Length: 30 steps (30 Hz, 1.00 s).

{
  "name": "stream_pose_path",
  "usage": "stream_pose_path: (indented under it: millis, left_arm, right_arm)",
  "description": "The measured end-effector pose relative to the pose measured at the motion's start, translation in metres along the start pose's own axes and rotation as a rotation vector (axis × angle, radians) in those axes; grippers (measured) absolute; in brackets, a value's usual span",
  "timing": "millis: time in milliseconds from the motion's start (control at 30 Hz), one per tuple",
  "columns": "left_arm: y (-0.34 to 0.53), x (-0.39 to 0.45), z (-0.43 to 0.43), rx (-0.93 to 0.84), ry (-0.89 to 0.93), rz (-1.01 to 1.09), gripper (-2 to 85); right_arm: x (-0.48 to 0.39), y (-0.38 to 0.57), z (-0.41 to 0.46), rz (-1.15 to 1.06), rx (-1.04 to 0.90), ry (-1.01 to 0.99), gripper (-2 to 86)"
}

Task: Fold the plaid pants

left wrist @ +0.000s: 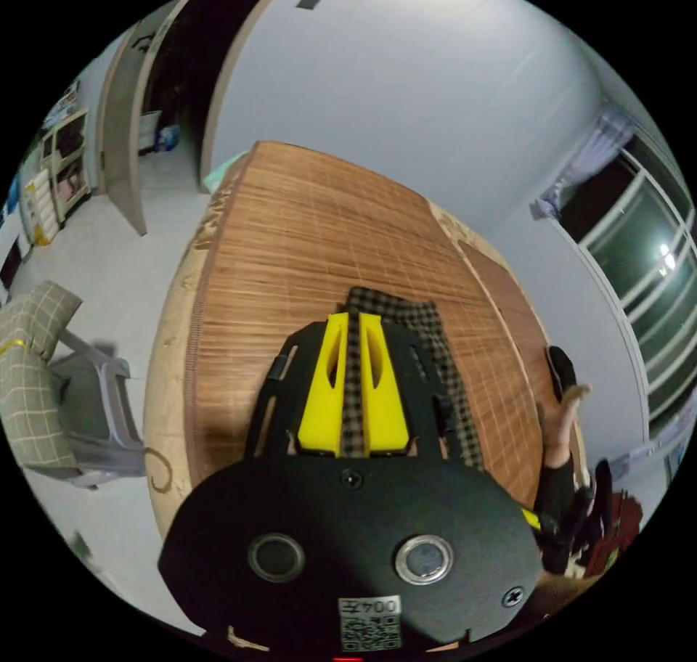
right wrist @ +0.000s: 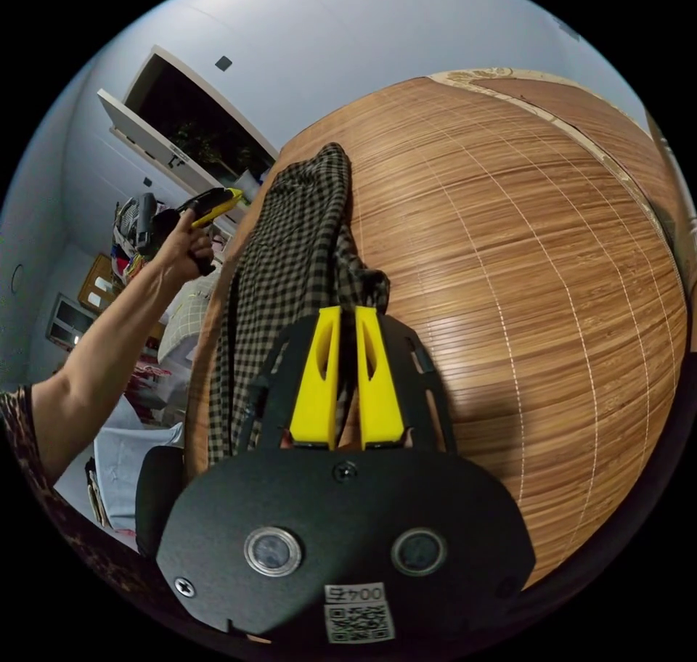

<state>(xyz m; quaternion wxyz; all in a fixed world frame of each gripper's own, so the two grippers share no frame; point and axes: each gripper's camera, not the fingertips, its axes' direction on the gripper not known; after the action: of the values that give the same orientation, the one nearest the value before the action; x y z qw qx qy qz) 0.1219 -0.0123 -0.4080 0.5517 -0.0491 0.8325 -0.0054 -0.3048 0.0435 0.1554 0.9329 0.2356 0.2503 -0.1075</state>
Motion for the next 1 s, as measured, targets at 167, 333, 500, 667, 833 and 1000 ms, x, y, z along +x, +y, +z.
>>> stream_pose_path:
  millis: [167,333,500,667,833,1000]
  left_arm:
    - [0.096,0.117,0.021,-0.223,-0.053,0.353,9.5]
    - [0.159,0.153,0.052,-0.242,-0.327,0.476,15.4]
    - [0.165,0.155,0.067,-0.213,-0.36,0.449,15.2]
    - [0.139,0.152,0.099,-0.197,-0.383,0.417,15.5]
    - [0.117,0.142,0.114,-0.228,-0.409,0.317,15.2]
    - [0.15,0.147,0.054,-0.044,-0.225,0.305,12.9]
  right_arm:
    - [-0.007,0.001,-0.033,0.014,0.015,-0.044,7.7]
    - [-0.002,0.006,-0.085,0.026,0.093,-0.087,7.5]
    - [0.005,0.019,-0.128,0.053,0.163,-0.127,7.0]
    - [0.006,0.03,-0.154,0.068,0.179,-0.181,7.0]
    - [0.005,0.038,-0.16,0.077,0.175,-0.173,7.4]
    - [-0.003,0.042,-0.159,0.072,0.161,-0.162,7.5]
